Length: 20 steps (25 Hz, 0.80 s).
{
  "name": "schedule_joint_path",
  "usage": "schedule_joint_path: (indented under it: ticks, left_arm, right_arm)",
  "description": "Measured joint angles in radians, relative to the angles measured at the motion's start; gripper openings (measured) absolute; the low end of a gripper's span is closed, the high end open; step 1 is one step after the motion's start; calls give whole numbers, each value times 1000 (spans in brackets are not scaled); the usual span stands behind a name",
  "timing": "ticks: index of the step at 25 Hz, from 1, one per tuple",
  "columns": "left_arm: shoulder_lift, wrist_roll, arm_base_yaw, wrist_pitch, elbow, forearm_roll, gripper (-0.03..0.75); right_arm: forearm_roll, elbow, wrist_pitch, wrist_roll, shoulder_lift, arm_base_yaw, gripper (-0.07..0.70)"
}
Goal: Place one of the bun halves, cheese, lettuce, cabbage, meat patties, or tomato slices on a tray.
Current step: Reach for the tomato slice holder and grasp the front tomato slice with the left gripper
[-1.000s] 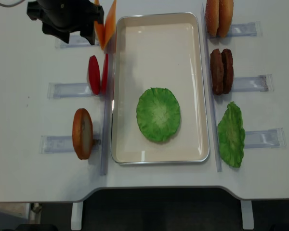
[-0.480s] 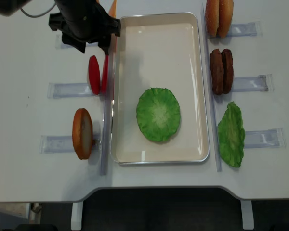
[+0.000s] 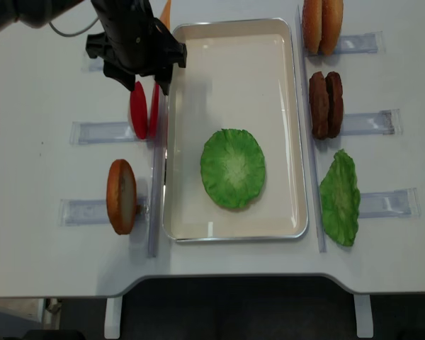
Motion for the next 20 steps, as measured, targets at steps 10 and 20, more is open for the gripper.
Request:
schedule_joint_path:
  ticks: [10, 20]
  left_arm:
    - [53, 0, -2, -21, 0, -18, 516]
    - [99, 0, -2, -47, 0, -11, 492]
  right_arm:
    - [0, 0, 0, 0, 0, 0, 489]
    - [0, 0, 0, 0, 0, 0, 489]
